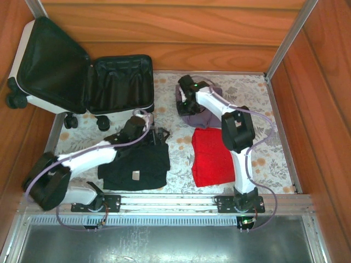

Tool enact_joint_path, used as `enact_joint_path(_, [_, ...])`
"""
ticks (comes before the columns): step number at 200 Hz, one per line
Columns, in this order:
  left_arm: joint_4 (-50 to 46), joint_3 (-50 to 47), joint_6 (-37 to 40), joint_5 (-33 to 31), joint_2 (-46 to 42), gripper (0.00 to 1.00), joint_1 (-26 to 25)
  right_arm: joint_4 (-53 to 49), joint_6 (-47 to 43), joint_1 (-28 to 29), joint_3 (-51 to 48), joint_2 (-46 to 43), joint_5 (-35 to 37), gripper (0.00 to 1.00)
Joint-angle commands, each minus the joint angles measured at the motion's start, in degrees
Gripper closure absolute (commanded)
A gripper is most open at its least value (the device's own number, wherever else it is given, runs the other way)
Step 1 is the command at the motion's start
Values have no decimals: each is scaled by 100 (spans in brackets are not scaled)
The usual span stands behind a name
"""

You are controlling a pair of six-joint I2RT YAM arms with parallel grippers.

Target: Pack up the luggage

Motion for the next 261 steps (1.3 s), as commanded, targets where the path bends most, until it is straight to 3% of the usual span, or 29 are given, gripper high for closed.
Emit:
enact_joint_path(1, [621,595,69,414,713,6,-88,355,141,-279,-41,-300,-1196,100])
enact_joint_path(72, [1986,1345,-361,107,2315,8,-335,341,359,-723,307,-251,-2183,100])
enact_joint_path(119, [2649,1666,-322,-751,3103,6,-464,441,603,-790,458,-136,-2583,100])
enact_joint_path(136, [2802,1948,-272,-696,3500,6,-424,426,723,-790,521,-74,-2759,100])
enact_joint_path(157, [3032,2232,-401,-646,3850,5,-381,356,795,-790,589,-45,-2770,100])
enact_joint_path(165, [3224,2279,-448,-627,3943,0,-376,323,799,-790,600,-45,-2745,100])
enact_joint_path(197, [3519,2539,-530,-604,4152,0,-364,233,809,-790,601,-45,-2707,100])
enact_joint_path(238, [3568,2725,-915,-1125,4375,0,-346,213,842,-790,609,-77,-2732,100])
enact_joint_path(261, [3568,2985,-1178,-1091,4650,7,-350,262,899,-790,573,-75,-2815,100])
